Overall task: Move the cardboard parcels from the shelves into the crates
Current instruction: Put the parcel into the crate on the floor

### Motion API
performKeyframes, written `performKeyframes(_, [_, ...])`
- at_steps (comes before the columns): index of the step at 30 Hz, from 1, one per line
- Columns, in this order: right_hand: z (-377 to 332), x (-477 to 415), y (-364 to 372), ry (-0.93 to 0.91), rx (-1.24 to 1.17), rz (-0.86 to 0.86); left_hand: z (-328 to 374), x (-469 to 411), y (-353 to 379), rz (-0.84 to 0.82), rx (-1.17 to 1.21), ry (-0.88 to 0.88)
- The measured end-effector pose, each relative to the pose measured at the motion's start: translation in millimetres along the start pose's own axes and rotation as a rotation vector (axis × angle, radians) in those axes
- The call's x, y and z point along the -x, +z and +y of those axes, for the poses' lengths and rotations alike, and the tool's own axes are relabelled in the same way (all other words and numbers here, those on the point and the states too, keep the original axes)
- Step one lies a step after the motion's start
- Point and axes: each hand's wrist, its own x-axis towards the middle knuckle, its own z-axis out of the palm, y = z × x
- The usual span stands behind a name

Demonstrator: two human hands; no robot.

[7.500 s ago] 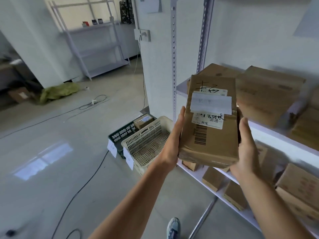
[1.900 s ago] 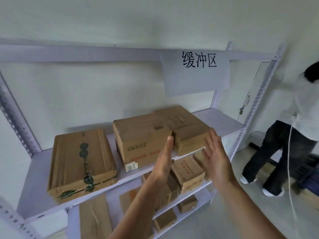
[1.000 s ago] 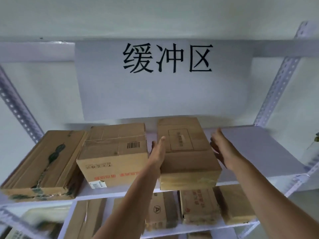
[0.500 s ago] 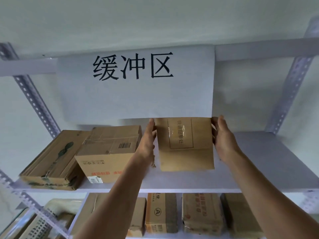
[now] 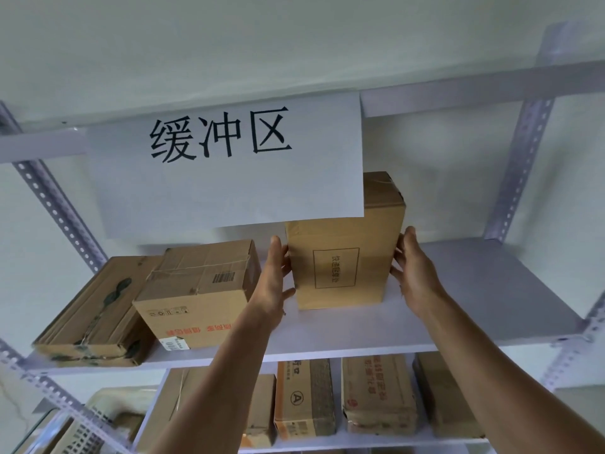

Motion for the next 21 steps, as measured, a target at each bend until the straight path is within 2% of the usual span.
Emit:
performKeyframes(6, [-11, 12, -2, 0.074, 0.03, -0.014, 4, 8, 3, 0.071, 0.079, -0.049])
performKeyframes(12, [-9, 30, -3, 0.052, -0.067, 0.024, -4, 26, 2, 0.095, 0.129, 0.02])
performKeyframes(15, [-6, 37, -2, 0.065, -0.071, 0.003, -16, 32, -1, 0.008, 0.028, 0.126])
performKeyframes(17, [-1, 39, -4, 0.078, -0.09, -0.022, -21, 34, -2, -0.03, 0.052, 0.19])
performKeyframes(21, [4, 39, -7, 0.185, -0.197, -0.068, -27, 38, -7, -0.154, 0.147, 0.159])
